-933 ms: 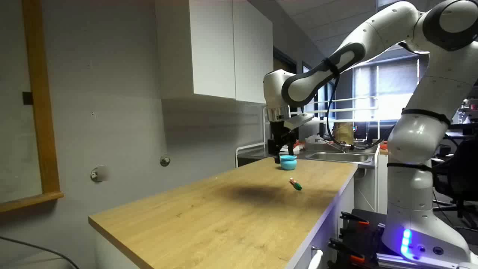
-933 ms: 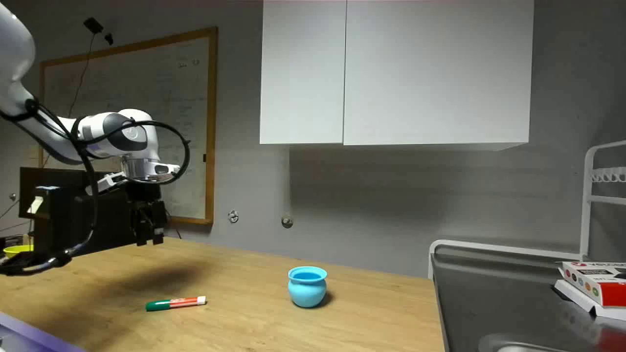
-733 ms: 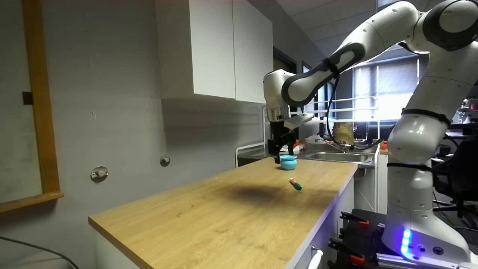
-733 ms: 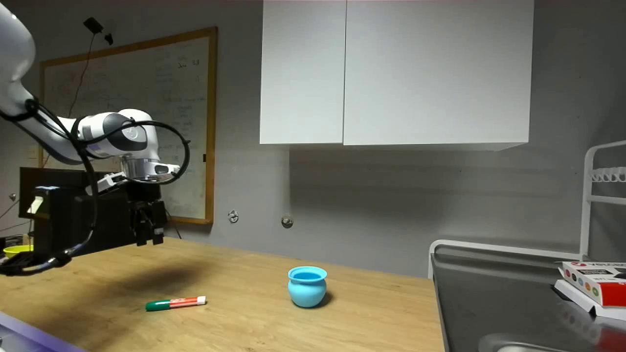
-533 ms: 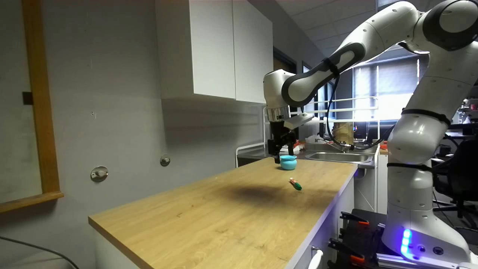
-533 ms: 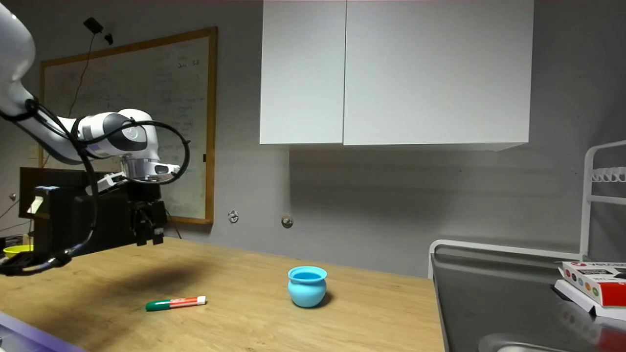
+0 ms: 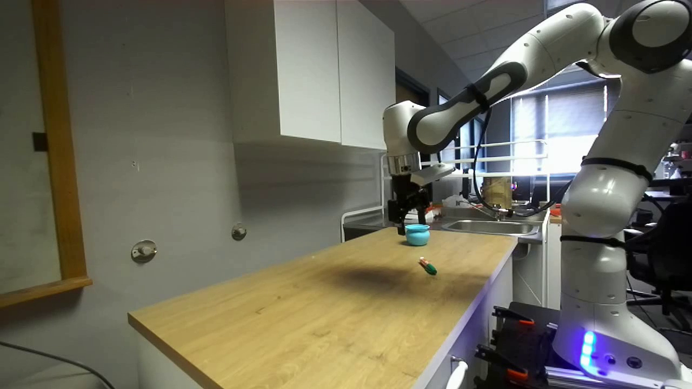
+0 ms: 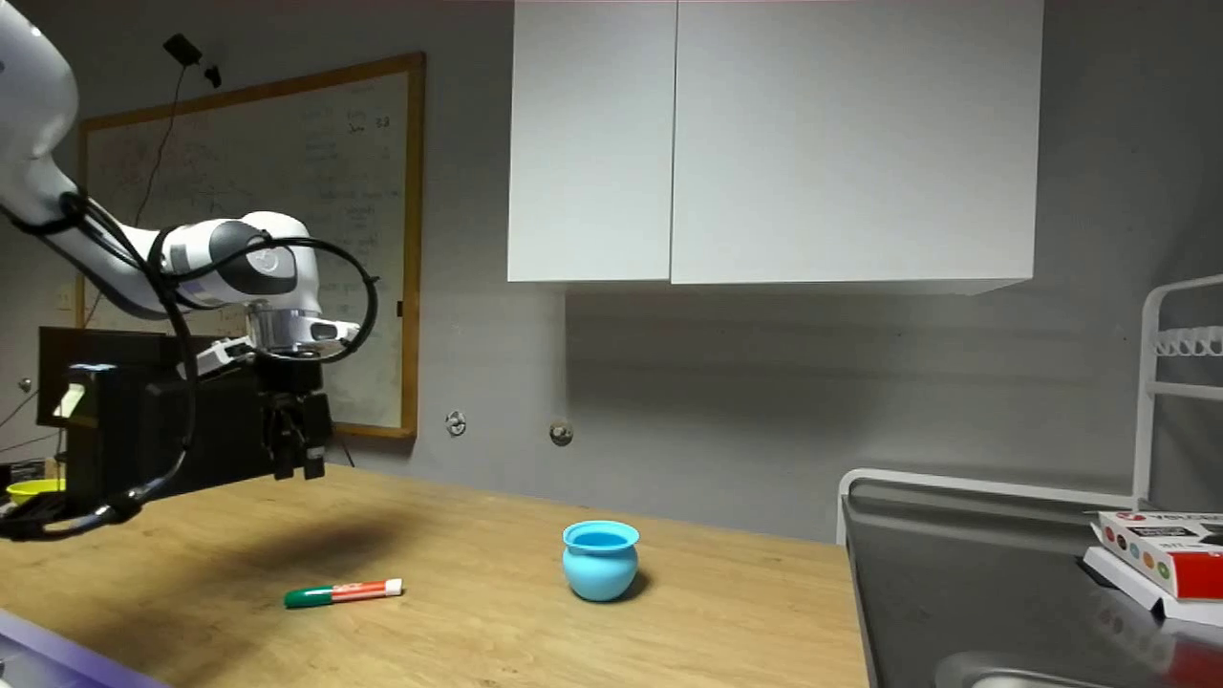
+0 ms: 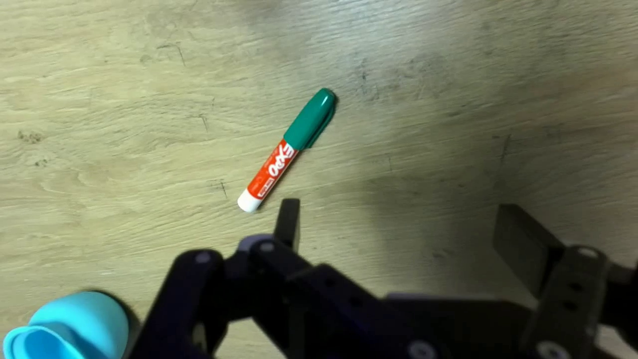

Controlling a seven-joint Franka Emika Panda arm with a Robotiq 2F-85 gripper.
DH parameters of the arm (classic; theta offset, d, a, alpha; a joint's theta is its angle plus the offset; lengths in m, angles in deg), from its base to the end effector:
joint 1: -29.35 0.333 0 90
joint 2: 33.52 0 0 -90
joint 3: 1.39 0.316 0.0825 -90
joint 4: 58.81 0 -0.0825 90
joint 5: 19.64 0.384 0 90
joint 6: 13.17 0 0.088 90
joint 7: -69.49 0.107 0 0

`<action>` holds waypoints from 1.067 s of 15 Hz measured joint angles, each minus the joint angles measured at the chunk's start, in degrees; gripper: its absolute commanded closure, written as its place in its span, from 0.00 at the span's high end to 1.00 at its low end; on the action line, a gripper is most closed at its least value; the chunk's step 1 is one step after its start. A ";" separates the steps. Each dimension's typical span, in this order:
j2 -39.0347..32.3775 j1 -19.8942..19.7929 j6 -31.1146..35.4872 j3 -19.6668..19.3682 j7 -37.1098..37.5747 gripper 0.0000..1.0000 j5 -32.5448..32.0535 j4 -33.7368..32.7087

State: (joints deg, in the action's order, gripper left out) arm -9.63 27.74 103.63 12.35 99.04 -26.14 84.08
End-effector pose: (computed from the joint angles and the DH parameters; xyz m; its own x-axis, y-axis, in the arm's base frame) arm 0.4003 0.0806 0.4272 0.9633 -0.2644 0.0465 -0.2683 -0.9432 0.1961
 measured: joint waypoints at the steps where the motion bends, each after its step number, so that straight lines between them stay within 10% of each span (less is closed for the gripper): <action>1: -0.16 -0.02 0.19 -0.90 -0.03 1.00 0.44 0.00; 16: -6.99 -2.71 6.79 -11.09 2.64 1.00 17.96 3.81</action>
State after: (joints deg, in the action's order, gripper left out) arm -16.62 25.03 110.42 1.26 101.69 -8.18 87.88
